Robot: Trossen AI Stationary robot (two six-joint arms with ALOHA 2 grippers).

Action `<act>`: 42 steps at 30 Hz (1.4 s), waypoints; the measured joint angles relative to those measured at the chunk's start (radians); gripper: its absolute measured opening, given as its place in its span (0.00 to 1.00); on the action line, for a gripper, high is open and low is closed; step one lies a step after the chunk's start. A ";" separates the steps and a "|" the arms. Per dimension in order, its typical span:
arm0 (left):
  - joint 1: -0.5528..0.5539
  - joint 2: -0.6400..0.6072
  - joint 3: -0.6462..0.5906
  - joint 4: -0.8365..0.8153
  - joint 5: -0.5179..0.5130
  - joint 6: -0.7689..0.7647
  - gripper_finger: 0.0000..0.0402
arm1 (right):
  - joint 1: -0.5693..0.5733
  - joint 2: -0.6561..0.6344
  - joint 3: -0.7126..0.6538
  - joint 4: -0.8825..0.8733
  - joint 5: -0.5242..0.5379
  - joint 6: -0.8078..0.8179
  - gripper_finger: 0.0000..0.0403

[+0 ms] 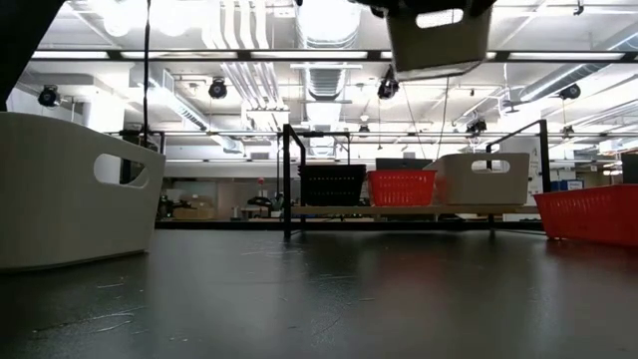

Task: Stack baskets on shelf by color
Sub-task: Stack the top white bin into the top of the white bin on the shelf

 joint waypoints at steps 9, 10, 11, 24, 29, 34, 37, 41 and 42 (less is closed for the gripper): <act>-0.002 -0.001 0.000 -0.012 0.005 0.015 0.31 | -0.001 -0.034 -0.084 0.053 0.017 -0.005 0.02; -0.003 -0.001 0.001 -0.013 0.005 0.015 0.33 | -0.002 -0.041 -0.099 0.061 0.017 -0.011 0.02; -0.003 -0.001 0.001 -0.016 0.005 0.018 0.34 | -0.003 -0.051 -0.114 0.071 0.018 -0.017 0.02; -0.003 -0.119 -0.036 -0.046 0.004 0.041 0.36 | -0.151 -0.210 -0.304 0.221 0.016 -0.132 0.02; -0.004 -0.166 -0.035 -0.068 0.033 0.040 0.36 | -0.272 -0.204 -0.355 0.238 -0.069 -0.210 0.02; -0.019 -0.223 -0.104 -0.105 0.101 0.014 0.36 | -0.441 -0.168 -0.364 0.221 -0.293 -0.313 0.02; -0.031 -0.281 -0.193 -0.071 0.106 0.014 0.36 | -0.551 -0.151 -0.363 0.204 -0.410 -0.399 0.02; -0.050 -0.379 -0.341 0.019 0.106 0.008 0.36 | -0.650 -0.136 -0.363 0.195 -0.455 -0.488 0.02; -0.054 -0.400 -0.377 0.049 0.106 0.004 0.36 | -0.664 -0.136 -0.363 0.175 -0.450 -0.502 0.02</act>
